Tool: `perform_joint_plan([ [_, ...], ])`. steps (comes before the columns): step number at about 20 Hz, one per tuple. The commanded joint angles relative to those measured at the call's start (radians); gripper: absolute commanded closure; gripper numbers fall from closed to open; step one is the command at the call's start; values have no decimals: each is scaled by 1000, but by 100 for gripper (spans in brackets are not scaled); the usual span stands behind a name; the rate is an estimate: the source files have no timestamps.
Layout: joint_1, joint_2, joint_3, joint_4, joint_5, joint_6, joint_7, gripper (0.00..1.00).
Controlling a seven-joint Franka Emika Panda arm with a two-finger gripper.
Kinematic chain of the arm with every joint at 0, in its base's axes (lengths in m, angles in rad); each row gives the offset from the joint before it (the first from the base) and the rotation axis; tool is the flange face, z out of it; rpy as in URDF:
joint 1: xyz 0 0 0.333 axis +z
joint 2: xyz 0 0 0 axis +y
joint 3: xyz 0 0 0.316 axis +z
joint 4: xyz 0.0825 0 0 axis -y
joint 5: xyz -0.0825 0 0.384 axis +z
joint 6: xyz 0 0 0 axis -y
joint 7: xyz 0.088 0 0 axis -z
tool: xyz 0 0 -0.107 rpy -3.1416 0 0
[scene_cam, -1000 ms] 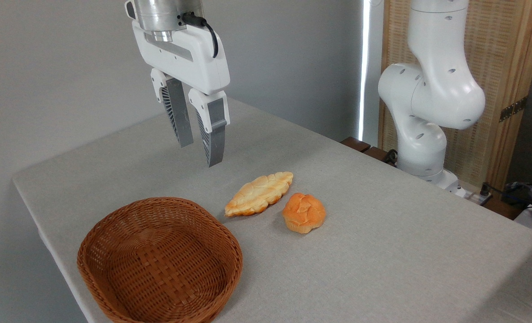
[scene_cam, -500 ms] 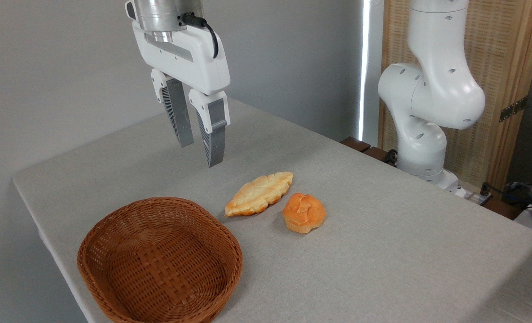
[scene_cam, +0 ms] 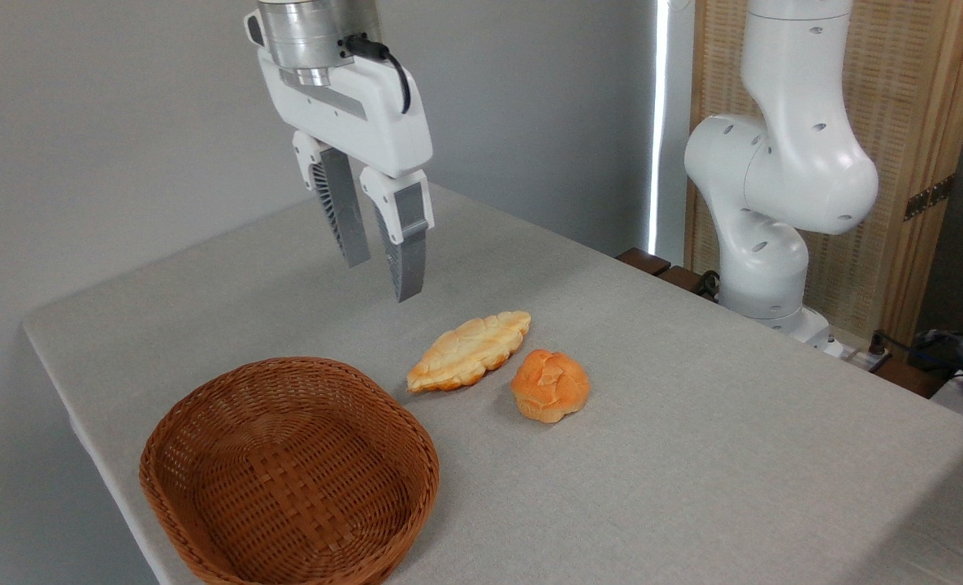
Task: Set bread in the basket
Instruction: 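Move the open gripper over the leaf-shaped bread and lower it, then close the gripper on the middle of the leaf-shaped bread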
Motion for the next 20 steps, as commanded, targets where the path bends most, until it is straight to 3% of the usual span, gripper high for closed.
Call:
perform_joint_plan([
  [1,-9,-112,3,-156,-6,84,16,0],
  [6,-27,-234,2,-386,-6,194,56,0],
  [10,-46,-277,2,-533,-6,306,84,0],
  [18,-96,-278,0,-665,-7,428,88,0],
  [20,-109,-272,0,-675,-41,443,87,0],
])
